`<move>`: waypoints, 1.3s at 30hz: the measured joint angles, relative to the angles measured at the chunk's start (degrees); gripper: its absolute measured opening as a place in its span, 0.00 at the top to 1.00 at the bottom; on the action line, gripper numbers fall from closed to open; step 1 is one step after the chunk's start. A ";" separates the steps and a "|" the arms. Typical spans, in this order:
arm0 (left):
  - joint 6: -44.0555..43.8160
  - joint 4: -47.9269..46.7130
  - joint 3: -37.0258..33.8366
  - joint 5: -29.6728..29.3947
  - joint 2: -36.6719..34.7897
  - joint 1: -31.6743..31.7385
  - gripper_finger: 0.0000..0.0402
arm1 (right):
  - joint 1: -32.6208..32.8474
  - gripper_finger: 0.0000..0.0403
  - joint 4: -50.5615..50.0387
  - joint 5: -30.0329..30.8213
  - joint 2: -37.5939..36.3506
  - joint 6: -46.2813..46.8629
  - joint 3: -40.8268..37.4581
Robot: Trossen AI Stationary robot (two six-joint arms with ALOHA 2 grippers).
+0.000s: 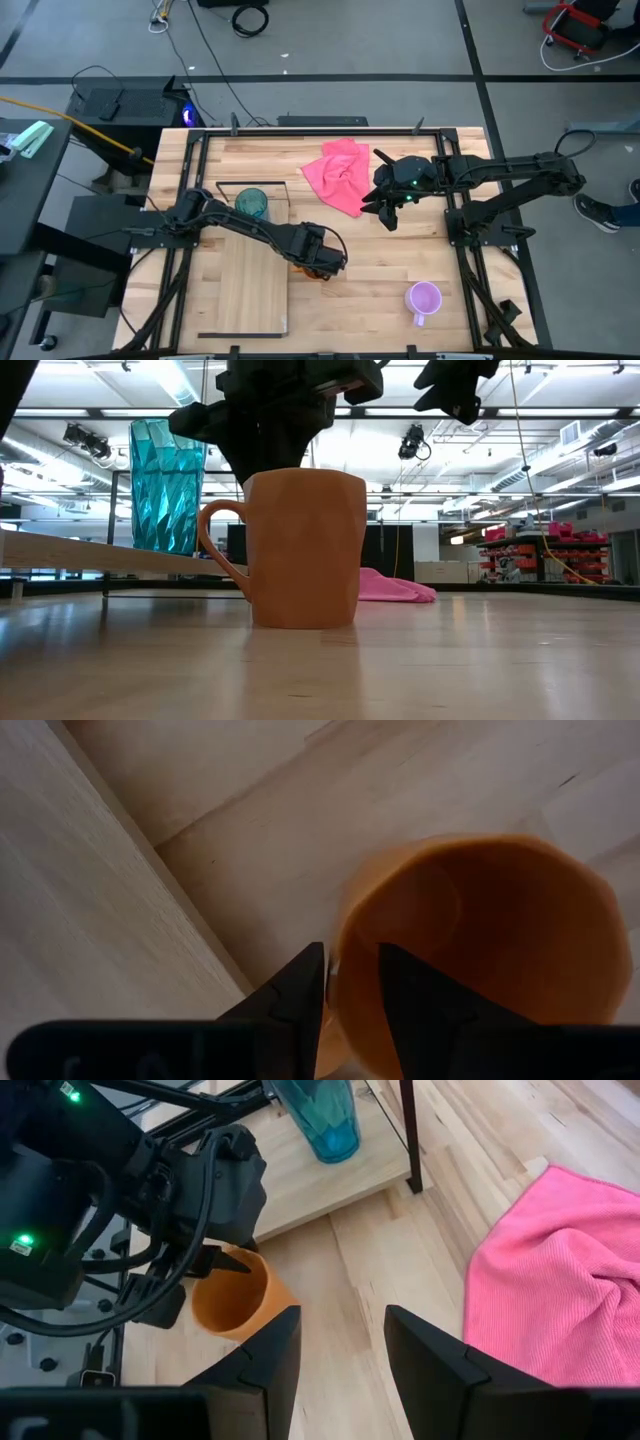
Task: Stack small to large cups/mugs on shelf
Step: Put the orange cup on the shelf
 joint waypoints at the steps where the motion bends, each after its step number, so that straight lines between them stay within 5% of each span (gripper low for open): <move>1: -0.02 0.02 0.00 0.08 0.00 0.00 0.73 | 0.00 0.62 -0.05 0.01 0.00 0.00 0.00; 16: 0.04 0.24 0.05 0.14 -0.10 -0.04 0.96 | 0.00 0.62 -0.26 0.00 0.00 0.02 0.00; 28: 3.02 0.71 1.37 -0.06 -0.13 0.01 0.96 | 0.00 0.62 -0.27 0.00 0.00 -0.15 0.00; 39: 5.98 -6.84 12.69 0.17 -0.55 0.04 0.96 | 0.00 0.62 -2.99 -0.02 -2.04 -0.59 0.00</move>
